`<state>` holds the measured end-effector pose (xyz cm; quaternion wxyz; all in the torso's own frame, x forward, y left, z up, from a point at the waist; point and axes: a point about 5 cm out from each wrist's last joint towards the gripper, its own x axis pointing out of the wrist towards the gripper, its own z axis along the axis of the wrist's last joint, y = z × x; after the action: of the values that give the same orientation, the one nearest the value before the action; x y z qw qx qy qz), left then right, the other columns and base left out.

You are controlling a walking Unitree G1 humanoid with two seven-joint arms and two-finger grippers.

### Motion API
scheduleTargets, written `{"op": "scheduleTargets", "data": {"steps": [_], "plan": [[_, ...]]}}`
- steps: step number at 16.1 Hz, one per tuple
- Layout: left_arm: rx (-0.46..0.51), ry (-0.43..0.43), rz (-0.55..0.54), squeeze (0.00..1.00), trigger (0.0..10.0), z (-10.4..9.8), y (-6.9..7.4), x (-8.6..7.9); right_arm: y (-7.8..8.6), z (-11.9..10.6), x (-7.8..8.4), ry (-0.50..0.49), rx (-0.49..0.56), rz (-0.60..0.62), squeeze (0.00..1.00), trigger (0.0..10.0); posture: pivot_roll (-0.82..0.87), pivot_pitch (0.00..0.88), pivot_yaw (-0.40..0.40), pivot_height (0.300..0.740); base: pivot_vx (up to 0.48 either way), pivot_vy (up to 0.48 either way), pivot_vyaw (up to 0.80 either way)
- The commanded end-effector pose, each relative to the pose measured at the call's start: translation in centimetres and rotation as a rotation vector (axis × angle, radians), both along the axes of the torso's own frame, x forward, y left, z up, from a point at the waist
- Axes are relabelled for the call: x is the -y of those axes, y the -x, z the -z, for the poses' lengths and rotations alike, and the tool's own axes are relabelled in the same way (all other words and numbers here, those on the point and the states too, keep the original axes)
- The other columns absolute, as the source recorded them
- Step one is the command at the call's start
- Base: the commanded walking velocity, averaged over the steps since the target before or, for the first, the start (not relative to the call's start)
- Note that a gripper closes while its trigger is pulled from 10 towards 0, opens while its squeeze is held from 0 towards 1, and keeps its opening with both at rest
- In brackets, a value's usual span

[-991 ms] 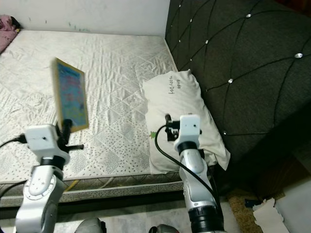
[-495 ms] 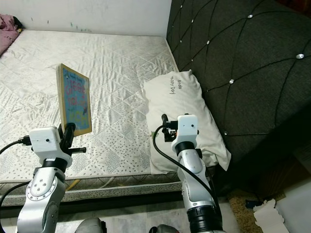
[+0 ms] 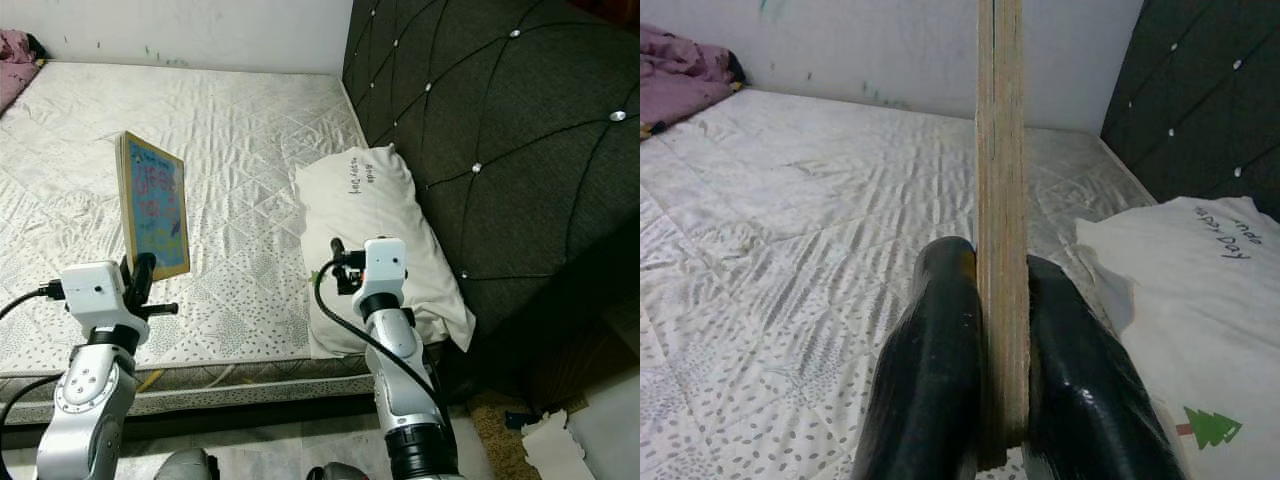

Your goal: Clean up the room

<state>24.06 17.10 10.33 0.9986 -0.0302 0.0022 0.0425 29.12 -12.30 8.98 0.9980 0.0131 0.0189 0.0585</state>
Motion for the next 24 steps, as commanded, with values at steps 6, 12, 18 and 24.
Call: {"op": "scheduleTargets", "data": {"steps": [6,12,18,24], "plan": [[0.053,-0.002,-0.003,0.00,10.0,-1.01,-0.50,0.11,-0.33,-0.01,0.35,0.001,-0.012,0.007,0.00,10.0,0.11,0.008,-0.075,0.666,0.000,0.000,0.00],[0.059,-0.018,-0.048,0.00,10.0,-1.18,-0.74,-0.18,-0.49,0.16,0.26,-0.005,-0.031,-0.004,0.00,10.0,0.11,0.006,-0.075,0.666,0.000,0.000,0.00],[0.059,-0.016,-0.057,0.00,10.0,-1.17,-0.76,-0.24,-0.52,0.21,0.16,-0.004,-0.036,-0.014,0.00,10.0,0.11,0.004,-0.077,0.666,0.000,0.000,0.00],[0.061,-0.012,-0.067,0.00,10.0,-1.14,-0.96,-0.22,-0.57,0.22,-0.19,0.008,-0.037,-0.037,0.00,10.0,0.11,0.006,-0.077,0.651,0.000,0.000,0.00]]}}
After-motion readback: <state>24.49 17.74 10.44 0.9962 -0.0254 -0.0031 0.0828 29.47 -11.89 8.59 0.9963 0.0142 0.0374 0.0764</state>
